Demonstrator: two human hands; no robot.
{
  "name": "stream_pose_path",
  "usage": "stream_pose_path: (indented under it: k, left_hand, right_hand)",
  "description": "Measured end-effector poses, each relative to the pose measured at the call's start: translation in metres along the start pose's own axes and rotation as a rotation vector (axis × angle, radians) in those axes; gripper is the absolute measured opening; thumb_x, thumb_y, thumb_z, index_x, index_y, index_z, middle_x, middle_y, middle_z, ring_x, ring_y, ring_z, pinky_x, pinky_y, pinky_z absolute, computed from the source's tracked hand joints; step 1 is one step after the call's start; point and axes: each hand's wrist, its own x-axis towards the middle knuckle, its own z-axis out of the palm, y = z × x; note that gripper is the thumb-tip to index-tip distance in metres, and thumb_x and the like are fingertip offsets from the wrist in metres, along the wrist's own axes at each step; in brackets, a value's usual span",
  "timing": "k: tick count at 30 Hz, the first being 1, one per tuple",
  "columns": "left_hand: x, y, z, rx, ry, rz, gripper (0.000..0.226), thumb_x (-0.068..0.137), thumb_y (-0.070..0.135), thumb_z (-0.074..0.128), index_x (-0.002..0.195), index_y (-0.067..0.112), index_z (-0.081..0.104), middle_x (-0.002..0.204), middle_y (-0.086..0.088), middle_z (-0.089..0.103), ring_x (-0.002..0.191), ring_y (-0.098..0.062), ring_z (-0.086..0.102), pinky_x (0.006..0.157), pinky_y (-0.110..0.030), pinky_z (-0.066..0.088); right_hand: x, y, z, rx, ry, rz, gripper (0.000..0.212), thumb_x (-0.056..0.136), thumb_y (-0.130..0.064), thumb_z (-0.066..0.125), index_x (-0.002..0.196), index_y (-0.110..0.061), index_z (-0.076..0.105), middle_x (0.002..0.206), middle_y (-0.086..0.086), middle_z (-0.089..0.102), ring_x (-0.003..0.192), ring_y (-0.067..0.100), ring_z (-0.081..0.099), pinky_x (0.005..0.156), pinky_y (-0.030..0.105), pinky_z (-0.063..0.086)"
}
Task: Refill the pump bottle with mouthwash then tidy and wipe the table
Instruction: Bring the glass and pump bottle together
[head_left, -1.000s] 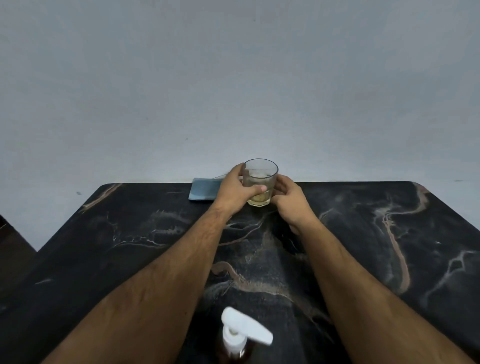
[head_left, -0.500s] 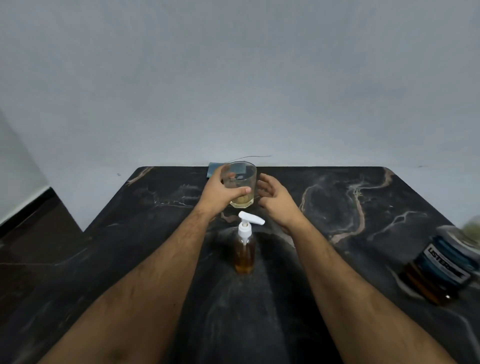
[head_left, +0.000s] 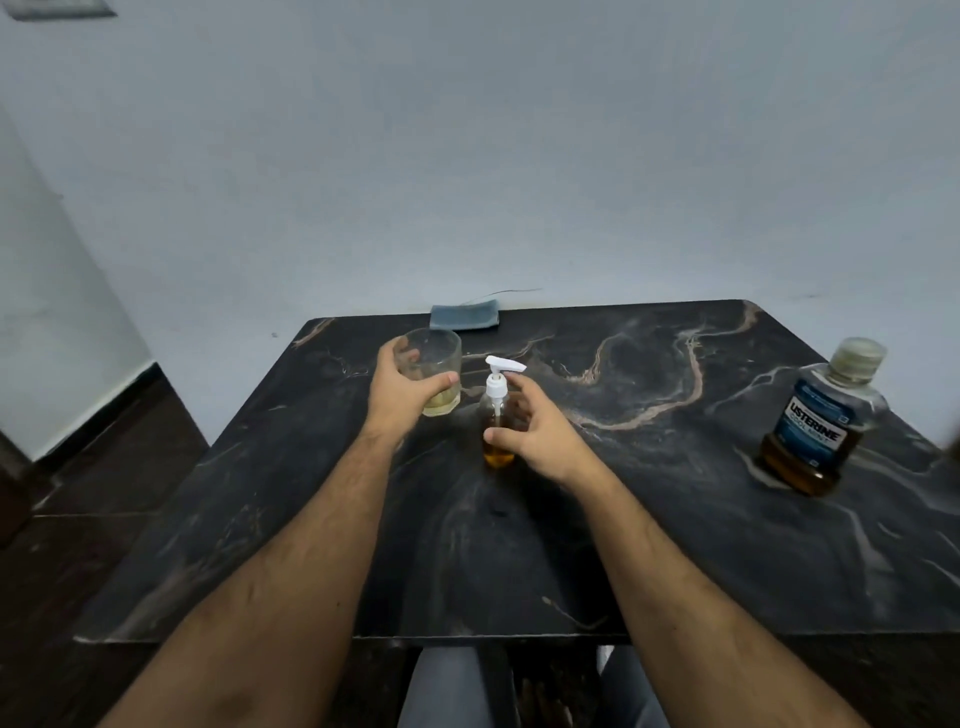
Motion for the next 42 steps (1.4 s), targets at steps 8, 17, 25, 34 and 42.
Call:
stream_pose_path:
  k: [8, 17, 25, 34, 42]
  left_hand:
    - [-0.03, -0.007, -0.002, -0.026, -0.071, -0.02, 0.098, 0.065, 0.015, 0.091, 0.146, 0.018, 0.036, 0.135, -0.001, 0.056, 0.12, -0.018, 0.058, 0.098, -0.035, 0.049]
    - [-0.049, -0.004, 0.058, -0.073, -0.205, 0.009, 0.095, 0.063, 0.014, 0.092, 0.143, 0.019, 0.041, 0.126, 0.005, 0.06, 0.116, -0.017, 0.061, 0.102, -0.039, 0.049]
    - [-0.061, -0.011, 0.082, -0.083, -0.298, 0.005, 0.094, 0.062, 0.012, 0.092, 0.141, 0.02, 0.043, 0.124, 0.007, 0.061, 0.11, -0.018, 0.065, 0.1, -0.045, 0.052]
    - [-0.066, -0.014, 0.085, -0.053, -0.325, 0.033, 0.088, 0.067, 0.017, 0.09, 0.14, 0.026, 0.041, 0.128, 0.005, 0.06, 0.115, -0.012, 0.061, 0.104, -0.039, 0.048]
    - [-0.069, -0.015, 0.083, -0.031, -0.338, 0.065, 0.088, 0.071, 0.014, 0.087, 0.143, 0.024, 0.039, 0.131, 0.003, 0.059, 0.107, 0.004, 0.059, 0.089, -0.016, 0.047]
  right_hand:
    - [-0.021, 0.003, -0.012, -0.092, 0.297, -0.03, 0.038, 0.07, -0.021, 0.086, 0.096, -0.028, 0.059, 0.093, 0.0, 0.069, 0.086, 0.013, 0.064, 0.083, 0.034, 0.054]
    - [-0.055, -0.005, -0.066, 0.087, 0.419, -0.065, 0.028, 0.08, -0.006, 0.074, 0.092, -0.016, 0.051, 0.079, 0.009, 0.061, 0.071, 0.019, 0.061, 0.072, 0.035, 0.05]
    - [-0.083, -0.012, -0.093, 0.319, 0.408, -0.067, 0.022, 0.083, -0.024, 0.063, 0.104, -0.028, 0.057, 0.092, 0.008, 0.055, 0.087, 0.025, 0.055, 0.083, 0.047, 0.05]
    - [-0.087, -0.014, -0.083, -0.105, 0.432, -0.19, 0.071, 0.084, -0.003, 0.063, 0.134, -0.044, 0.036, 0.094, -0.001, 0.063, 0.078, 0.02, 0.067, 0.081, 0.043, 0.059]
    - [-0.081, -0.017, -0.073, -0.465, 0.312, -0.227, 0.095, 0.077, -0.012, 0.061, 0.149, -0.053, 0.014, 0.1, -0.008, 0.064, 0.067, 0.004, 0.057, 0.071, 0.029, 0.048]
